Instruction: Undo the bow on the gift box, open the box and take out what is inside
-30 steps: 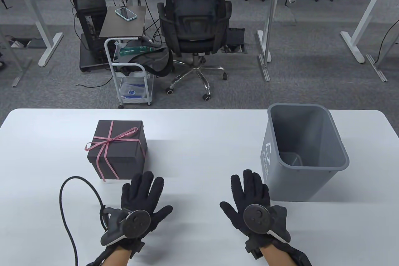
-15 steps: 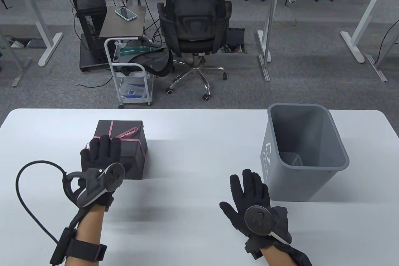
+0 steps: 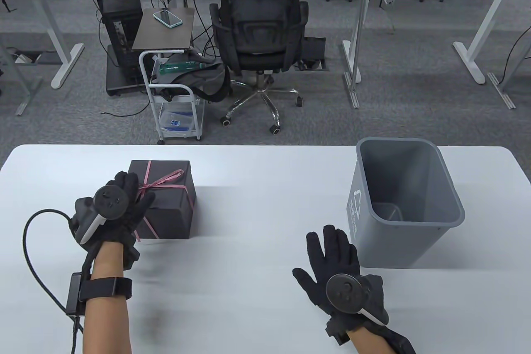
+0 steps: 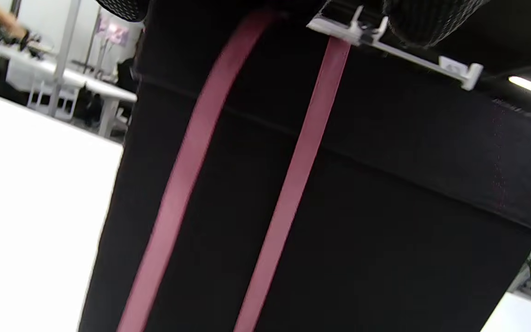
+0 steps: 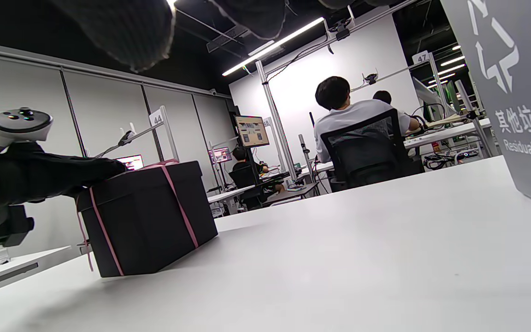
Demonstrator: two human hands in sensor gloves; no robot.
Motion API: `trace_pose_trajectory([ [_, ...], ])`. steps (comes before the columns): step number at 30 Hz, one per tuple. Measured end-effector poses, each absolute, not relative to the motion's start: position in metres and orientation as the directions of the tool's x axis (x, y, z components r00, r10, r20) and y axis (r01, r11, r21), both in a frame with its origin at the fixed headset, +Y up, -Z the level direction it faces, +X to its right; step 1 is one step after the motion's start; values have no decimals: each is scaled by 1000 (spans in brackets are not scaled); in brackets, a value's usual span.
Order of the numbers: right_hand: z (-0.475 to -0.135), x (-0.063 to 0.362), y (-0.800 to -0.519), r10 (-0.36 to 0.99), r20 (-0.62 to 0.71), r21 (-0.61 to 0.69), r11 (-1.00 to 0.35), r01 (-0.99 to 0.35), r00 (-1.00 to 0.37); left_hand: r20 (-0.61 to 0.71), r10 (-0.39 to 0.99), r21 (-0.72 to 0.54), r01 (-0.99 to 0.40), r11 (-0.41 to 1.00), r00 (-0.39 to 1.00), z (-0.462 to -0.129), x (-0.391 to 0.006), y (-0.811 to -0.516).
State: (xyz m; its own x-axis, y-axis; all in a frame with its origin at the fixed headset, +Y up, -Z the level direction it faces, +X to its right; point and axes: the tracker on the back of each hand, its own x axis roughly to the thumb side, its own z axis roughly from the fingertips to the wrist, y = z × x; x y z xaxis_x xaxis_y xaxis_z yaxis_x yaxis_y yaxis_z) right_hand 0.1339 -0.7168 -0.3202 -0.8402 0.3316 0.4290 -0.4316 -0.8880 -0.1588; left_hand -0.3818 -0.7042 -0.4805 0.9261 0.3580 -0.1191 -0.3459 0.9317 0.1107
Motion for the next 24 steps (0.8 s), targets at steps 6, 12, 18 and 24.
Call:
trace_pose_trajectory([
  [6,-320,133,-716,330,432,-157,-889,-431,-839,-135,380,79,-373,925,915,-481,-377,-708],
  [12,-322,132,-720,322,424,-148,-898,-415,-847,-103,329,70,-323,944,939,-466,-358,-703],
  [18,-323,132,-721,324,417,-143,-900,-413,-849,-53,289,76,-284,956,956,-443,-325,-700],
  [24,-326,136,-723,337,395,-133,-900,-416,-855,6,226,75,-226,971,974,-419,-279,-696],
])
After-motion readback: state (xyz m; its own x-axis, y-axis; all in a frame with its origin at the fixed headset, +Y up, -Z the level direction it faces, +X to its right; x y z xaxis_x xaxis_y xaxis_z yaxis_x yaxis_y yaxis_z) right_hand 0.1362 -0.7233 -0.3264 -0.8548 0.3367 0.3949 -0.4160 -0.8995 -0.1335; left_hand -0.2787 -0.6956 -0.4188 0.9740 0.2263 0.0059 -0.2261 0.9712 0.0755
